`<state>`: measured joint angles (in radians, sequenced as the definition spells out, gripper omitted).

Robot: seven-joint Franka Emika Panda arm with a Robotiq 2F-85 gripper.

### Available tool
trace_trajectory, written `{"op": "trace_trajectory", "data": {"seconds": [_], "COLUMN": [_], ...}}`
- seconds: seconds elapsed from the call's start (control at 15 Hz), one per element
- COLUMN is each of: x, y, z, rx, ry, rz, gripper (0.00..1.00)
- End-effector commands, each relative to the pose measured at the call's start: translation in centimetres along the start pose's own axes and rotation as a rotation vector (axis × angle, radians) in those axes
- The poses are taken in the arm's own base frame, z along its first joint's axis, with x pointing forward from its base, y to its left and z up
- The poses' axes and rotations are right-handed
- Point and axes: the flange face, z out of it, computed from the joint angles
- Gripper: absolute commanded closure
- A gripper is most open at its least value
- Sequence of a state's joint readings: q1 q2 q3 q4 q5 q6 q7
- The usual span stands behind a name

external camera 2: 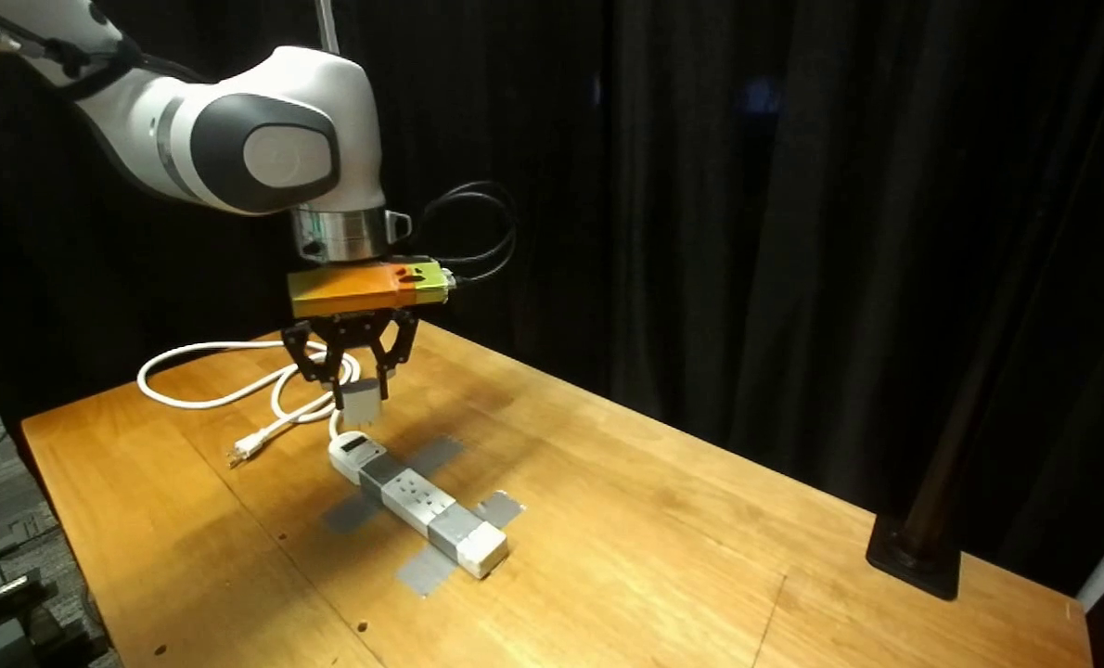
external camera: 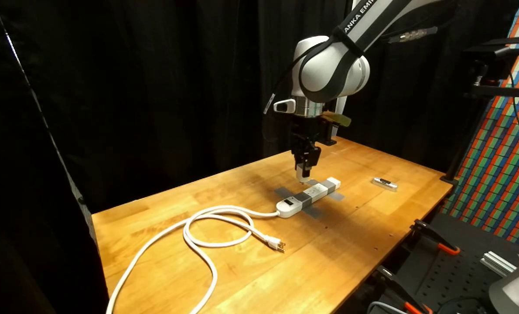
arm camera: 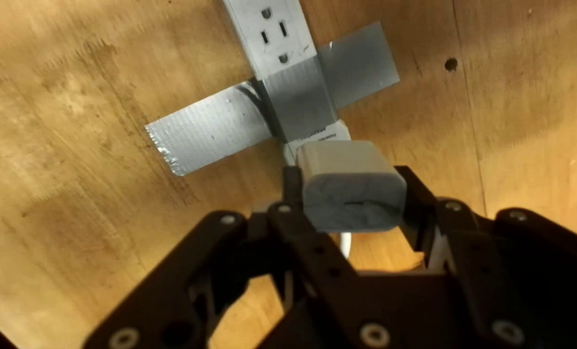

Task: Plug the adapter into the extension cord

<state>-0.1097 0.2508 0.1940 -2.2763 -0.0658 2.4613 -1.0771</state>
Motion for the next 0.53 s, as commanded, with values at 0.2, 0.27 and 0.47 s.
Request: {"op": "trace_trajectory", "data": {"seconds": [0.2, 0.27, 0.47], "x": [-4.0, -4.4, -5.1], "y": [0.9, 1.2, 1.7], "z": [0.3, 0.5, 1.0], "rx": [-0.001, 0.001, 0.009], "ry": [-0.017, -0.015, -0.013], "rz": [-0.148, -0.156, -0.185], "gripper": [0.77, 0.77, 0.77]}}
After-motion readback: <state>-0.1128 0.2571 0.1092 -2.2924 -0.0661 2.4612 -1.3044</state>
